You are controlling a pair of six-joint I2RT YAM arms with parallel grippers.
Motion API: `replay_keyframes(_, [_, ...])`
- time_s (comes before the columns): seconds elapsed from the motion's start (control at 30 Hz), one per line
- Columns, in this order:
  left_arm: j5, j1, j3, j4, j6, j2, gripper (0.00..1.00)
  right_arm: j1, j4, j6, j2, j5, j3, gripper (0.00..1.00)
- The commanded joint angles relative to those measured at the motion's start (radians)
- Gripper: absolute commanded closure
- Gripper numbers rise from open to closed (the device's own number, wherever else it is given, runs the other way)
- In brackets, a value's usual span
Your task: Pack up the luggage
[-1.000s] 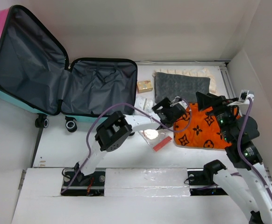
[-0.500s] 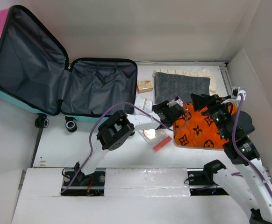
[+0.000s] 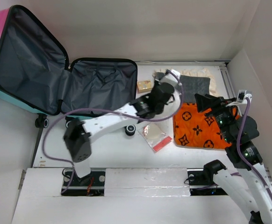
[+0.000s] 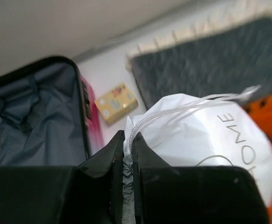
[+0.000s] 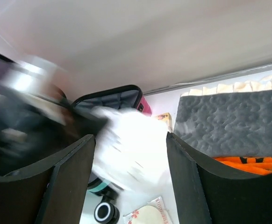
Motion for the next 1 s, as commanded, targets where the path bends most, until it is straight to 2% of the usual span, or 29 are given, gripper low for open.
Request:
replay_keyframes(0.0, [0.047,0.067,-0.031,0.07,-0.099,-0.173,1.0,-0.005,0.022,-0.012,-0.003,0.031,0.017,0.32])
replay_keyframes(0.1, [0.056,0.127,-0.069,0.103,-0.138,-0.232,1.0,-0.005,0.022,-0.012,-0.003,0.031,0.017,0.32])
replay_keyframes(0.2, [0.109,0.259,-0.092,0.131,-0.213,-0.298,1.0,-0.005,0.031,-0.002,0.022,0.02,0.007,0.32])
replay_keyframes(0.23, [0.123,0.34,-0.107,0.131,-0.23,-0.319,1.0,-0.005,0.04,-0.002,0.031,0.001,0.007,0.32])
replay_keyframes(0.3, [0.134,0.431,-0.119,0.142,-0.283,-0.333,1.0,-0.005,0.04,-0.002,0.056,-0.009,-0.002,0.32])
replay_keyframes(0.37, [0.206,0.567,-0.12,0.142,-0.317,-0.333,1.0,-0.005,0.066,-0.002,0.071,-0.042,-0.002,0.32])
replay_keyframes(0.47, [0.217,0.722,-0.159,0.146,-0.402,-0.312,1.0,-0.005,0.075,-0.002,0.096,-0.062,-0.011,0.32])
replay_keyframes(0.53, [0.228,0.785,-0.159,0.11,-0.448,-0.292,1.0,-0.005,0.075,-0.002,0.106,-0.062,-0.011,0.32])
replay_keyframes(0.57, [0.217,0.814,-0.159,0.079,-0.521,-0.277,0.7,-0.005,0.085,-0.002,0.123,-0.076,-0.011,0.32])
replay_keyframes(0.63, [0.205,0.871,-0.159,0.018,-0.596,-0.255,0.34,-0.005,0.085,-0.002,0.151,-0.093,-0.011,0.31])
replay_keyframes(0.67, [0.177,0.88,-0.213,0.017,-0.624,-0.264,0.15,-0.005,0.085,-0.002,0.16,-0.11,-0.011,0.31])
replay_keyframes(0.7, [0.168,0.881,-0.245,0.039,-0.654,-0.301,0.0,-0.005,0.085,-0.002,0.16,-0.11,-0.011,0.31])
replay_keyframes(0.8, [0.157,0.881,-0.383,0.154,-0.669,-0.385,0.0,-0.005,0.085,-0.002,0.186,-0.11,-0.011,0.31])
replay_keyframes(0.87, [0.133,0.819,-0.422,0.239,-0.631,-0.459,0.0,-0.005,0.094,-0.002,0.198,-0.119,-0.011,0.31])
replay_keyframes(0.9, [0.119,0.78,-0.431,0.275,-0.586,-0.473,0.0,-0.005,0.103,-0.002,0.208,-0.119,-0.011,0.34])
replay_keyframes(0.93, [0.102,0.667,-0.431,0.301,-0.542,-0.473,0.0,-0.005,0.103,-0.002,0.208,-0.128,-0.011,0.36])
replay_keyframes(0.97, [0.087,0.602,-0.411,0.335,-0.436,-0.455,0.0,-0.005,0.103,-0.002,0.221,-0.128,-0.011,0.43])
